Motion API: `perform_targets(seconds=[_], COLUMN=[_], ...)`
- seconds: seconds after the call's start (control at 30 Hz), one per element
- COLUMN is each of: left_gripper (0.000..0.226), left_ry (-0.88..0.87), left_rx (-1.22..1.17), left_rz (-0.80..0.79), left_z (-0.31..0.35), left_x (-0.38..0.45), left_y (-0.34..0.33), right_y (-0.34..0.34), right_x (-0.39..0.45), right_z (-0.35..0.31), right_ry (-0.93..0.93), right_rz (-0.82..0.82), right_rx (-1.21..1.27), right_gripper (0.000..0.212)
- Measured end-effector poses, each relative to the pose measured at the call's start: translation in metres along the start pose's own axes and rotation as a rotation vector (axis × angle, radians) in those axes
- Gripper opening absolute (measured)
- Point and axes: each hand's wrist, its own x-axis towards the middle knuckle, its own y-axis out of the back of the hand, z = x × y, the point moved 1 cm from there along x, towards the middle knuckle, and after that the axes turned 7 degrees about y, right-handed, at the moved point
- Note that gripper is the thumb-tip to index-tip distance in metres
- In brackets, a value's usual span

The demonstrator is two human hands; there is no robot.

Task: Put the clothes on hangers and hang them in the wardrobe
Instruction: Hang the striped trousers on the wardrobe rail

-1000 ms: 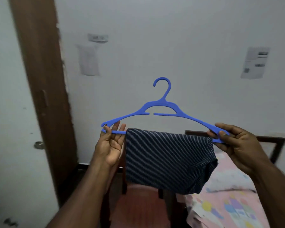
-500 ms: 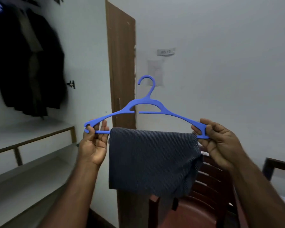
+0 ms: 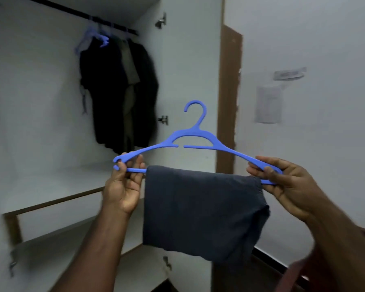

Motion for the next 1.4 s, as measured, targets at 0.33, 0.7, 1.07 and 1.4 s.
perform_targets(seconds=[0.33, 0.7, 1.07, 1.4], left_gripper=[0.024, 0.016, 0.019, 0.032], left_ry=[-0.177, -0.357, -0.405, -0.358], left_rx=[-0.034, 0.000, 0.010, 0.055], left_rz=[0.059, 0.099, 0.124, 0.045], left_z=[0.075, 0.131, 0.202, 0.299], left_x=[0.070, 0.142, 0.240, 0.359], left_y=[0.040, 0.042, 0.070, 0.102], right_y=[-0.068, -0.121, -0.213, -0.322], right_x=[0.090, 0.210, 0.297, 0.376], right_z=[0.074, 0.120, 0.150, 0.195], right_ry=[-0.044, -0.032, 0.087, 0.233], right_rz=[-0.109, -0.294, -0.360, -0.335], right_rx=[0.080, 0.082, 0.057, 0.074], right_gripper=[0.042, 0.043, 0.056, 0.046])
